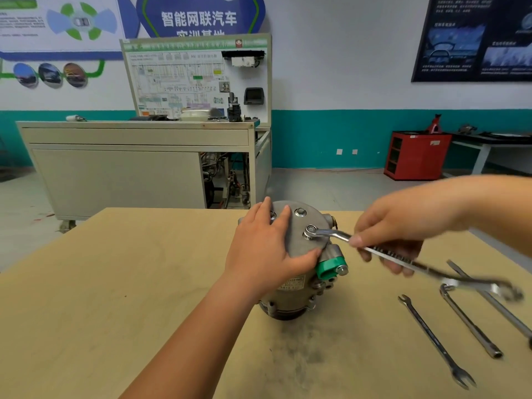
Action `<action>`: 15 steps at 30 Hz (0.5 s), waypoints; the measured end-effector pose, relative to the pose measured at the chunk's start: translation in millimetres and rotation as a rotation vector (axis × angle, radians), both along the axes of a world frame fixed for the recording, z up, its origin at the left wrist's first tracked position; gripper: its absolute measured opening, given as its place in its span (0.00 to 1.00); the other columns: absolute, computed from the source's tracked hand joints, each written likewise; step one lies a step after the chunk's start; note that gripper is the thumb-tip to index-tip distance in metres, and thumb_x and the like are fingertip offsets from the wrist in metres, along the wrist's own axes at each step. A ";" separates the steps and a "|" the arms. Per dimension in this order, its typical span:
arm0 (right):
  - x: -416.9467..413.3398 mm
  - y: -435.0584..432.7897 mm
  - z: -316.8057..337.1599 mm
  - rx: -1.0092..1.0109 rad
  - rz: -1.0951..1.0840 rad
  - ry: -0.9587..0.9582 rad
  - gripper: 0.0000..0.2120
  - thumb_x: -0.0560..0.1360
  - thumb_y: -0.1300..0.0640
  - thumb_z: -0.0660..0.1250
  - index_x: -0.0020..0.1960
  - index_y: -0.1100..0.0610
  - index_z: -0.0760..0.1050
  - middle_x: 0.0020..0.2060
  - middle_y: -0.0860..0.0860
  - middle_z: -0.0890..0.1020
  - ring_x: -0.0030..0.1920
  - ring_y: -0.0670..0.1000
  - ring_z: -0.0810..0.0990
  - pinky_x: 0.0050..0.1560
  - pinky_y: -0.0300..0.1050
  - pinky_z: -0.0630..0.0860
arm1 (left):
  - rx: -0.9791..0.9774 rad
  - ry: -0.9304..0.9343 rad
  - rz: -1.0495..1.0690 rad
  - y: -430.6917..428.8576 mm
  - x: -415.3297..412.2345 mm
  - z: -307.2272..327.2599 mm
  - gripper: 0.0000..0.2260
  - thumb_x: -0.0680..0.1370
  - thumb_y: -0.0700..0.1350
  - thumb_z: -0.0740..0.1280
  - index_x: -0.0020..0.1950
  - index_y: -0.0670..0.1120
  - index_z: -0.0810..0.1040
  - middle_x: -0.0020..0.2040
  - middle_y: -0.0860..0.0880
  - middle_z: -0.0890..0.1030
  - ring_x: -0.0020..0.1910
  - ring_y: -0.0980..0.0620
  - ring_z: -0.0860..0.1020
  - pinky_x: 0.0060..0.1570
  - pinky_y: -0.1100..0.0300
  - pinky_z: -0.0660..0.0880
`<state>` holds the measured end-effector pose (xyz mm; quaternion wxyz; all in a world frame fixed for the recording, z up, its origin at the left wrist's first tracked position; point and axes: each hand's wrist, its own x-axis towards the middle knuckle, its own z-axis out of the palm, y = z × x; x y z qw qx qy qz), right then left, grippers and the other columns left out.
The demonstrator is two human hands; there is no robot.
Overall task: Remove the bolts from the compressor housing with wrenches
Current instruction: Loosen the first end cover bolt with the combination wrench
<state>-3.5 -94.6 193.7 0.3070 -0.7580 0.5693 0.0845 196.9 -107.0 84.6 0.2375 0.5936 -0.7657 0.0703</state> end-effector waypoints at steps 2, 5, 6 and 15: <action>-6.1 -16.2 8.3 -0.248 0.046 0.126 0.14 0.73 0.41 0.63 0.46 0.52 0.77 0.31 0.46 0.83 0.32 0.43 0.81 0.37 0.36 0.74 | 0.013 0.004 -0.007 0.7 0.9 0.6 0.44 0.66 0.72 0.50 0.78 0.51 0.57 0.78 0.44 0.54 0.76 0.47 0.53 0.73 0.55 0.53; -11.6 -39.5 -1.6 -0.683 0.141 0.090 0.12 0.73 0.42 0.65 0.50 0.49 0.78 0.42 0.42 0.80 0.44 0.44 0.77 0.46 0.42 0.73 | 0.022 -0.010 -0.013 0.0 2.4 2.0 0.44 0.66 0.72 0.50 0.78 0.51 0.57 0.78 0.44 0.54 0.76 0.47 0.53 0.72 0.54 0.53; -12.1 -43.7 -6.8 -0.736 0.185 0.054 0.12 0.74 0.44 0.64 0.52 0.49 0.77 0.44 0.42 0.77 0.47 0.45 0.76 0.50 0.44 0.72 | 0.026 -0.015 -0.014 -0.4 2.8 2.5 0.44 0.66 0.72 0.51 0.78 0.51 0.57 0.78 0.44 0.54 0.76 0.47 0.53 0.73 0.54 0.53; -18.8 -31.8 -1.6 -0.817 -0.039 -0.437 0.06 0.78 0.51 0.61 0.43 0.46 0.74 0.35 0.46 0.78 0.34 0.43 0.76 0.36 0.37 0.70 | 0.039 0.002 -0.012 1.6 5.5 2.1 0.44 0.66 0.72 0.51 0.77 0.50 0.58 0.78 0.44 0.55 0.75 0.46 0.54 0.72 0.53 0.54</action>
